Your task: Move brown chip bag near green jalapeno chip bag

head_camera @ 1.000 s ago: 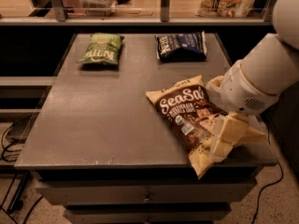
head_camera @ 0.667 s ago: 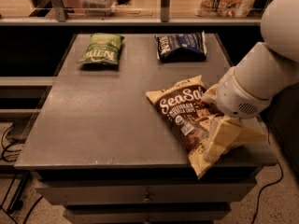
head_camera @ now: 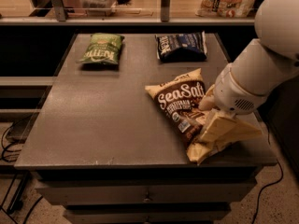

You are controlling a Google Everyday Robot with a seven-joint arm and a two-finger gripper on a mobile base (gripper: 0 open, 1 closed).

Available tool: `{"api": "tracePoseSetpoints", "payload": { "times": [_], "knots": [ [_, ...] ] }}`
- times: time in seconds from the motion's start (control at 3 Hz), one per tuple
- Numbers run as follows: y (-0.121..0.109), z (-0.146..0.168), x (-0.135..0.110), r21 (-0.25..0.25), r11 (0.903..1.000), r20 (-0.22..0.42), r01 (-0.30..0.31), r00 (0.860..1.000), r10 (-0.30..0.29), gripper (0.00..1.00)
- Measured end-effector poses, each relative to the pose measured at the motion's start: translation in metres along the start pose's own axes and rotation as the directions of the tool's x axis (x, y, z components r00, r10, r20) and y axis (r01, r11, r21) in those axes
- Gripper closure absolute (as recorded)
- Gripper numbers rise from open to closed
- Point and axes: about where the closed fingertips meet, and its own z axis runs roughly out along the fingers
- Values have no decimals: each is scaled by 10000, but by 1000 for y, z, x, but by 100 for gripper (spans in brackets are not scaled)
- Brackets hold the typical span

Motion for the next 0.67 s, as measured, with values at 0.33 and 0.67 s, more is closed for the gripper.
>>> {"api": "tracePoseSetpoints", "payload": {
  "times": [0.33, 0.67],
  "knots": [
    [-9, -20, -12, 494, 9986, -107, 202, 9997, -197, 87],
    [-24, -48, -32, 965, 9939, 116, 533, 9984, -547, 100]
  ]
}}
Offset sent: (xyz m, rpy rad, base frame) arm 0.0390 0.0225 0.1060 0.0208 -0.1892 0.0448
